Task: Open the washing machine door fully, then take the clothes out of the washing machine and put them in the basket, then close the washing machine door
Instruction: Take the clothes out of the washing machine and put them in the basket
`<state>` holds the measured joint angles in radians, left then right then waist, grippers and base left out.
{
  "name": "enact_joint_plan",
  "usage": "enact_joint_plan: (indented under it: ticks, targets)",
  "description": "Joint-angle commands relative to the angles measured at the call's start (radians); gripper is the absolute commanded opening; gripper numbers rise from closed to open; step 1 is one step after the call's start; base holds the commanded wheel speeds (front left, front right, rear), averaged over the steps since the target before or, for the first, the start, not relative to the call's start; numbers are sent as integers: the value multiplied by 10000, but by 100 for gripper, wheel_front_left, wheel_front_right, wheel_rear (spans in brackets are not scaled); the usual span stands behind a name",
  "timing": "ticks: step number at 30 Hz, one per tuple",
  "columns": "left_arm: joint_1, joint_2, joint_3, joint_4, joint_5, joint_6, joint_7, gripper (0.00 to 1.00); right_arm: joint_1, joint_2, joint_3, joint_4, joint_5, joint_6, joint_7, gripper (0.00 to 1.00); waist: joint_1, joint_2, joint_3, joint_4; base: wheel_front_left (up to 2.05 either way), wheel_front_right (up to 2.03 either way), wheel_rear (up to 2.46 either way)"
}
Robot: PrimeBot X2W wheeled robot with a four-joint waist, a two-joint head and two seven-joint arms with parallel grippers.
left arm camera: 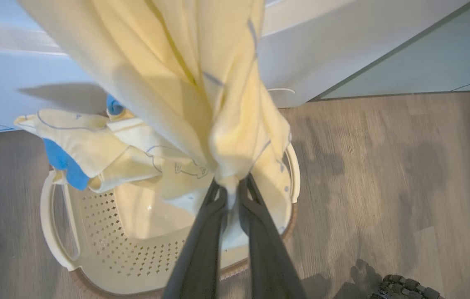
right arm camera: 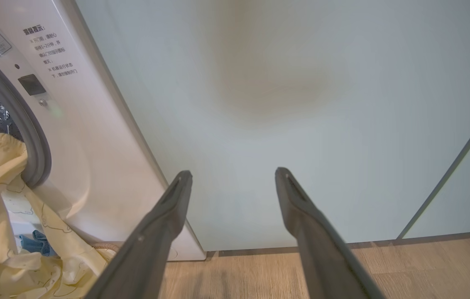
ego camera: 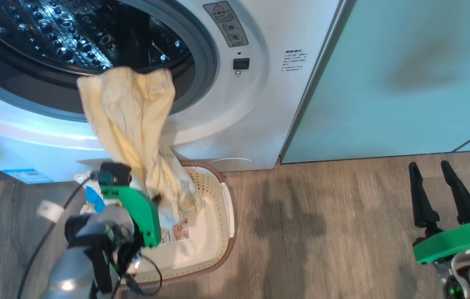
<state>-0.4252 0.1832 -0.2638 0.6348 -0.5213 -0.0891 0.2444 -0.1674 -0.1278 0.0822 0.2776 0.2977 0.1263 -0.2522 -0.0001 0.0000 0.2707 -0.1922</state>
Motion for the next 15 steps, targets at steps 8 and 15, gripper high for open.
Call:
enact_joint_plan:
  ticks: [8,15]
  targets:
    - [623,80,97,146,-208,292,236,0,-181,-336,205,-297,-6,44,-95,100,1,0,197,41,0,0,0]
    - [83,-69,-14,1789,-193,259,62,0,-424,-417,244,-353,23,44,-95,100,1,0,673,-65,0,0,0]
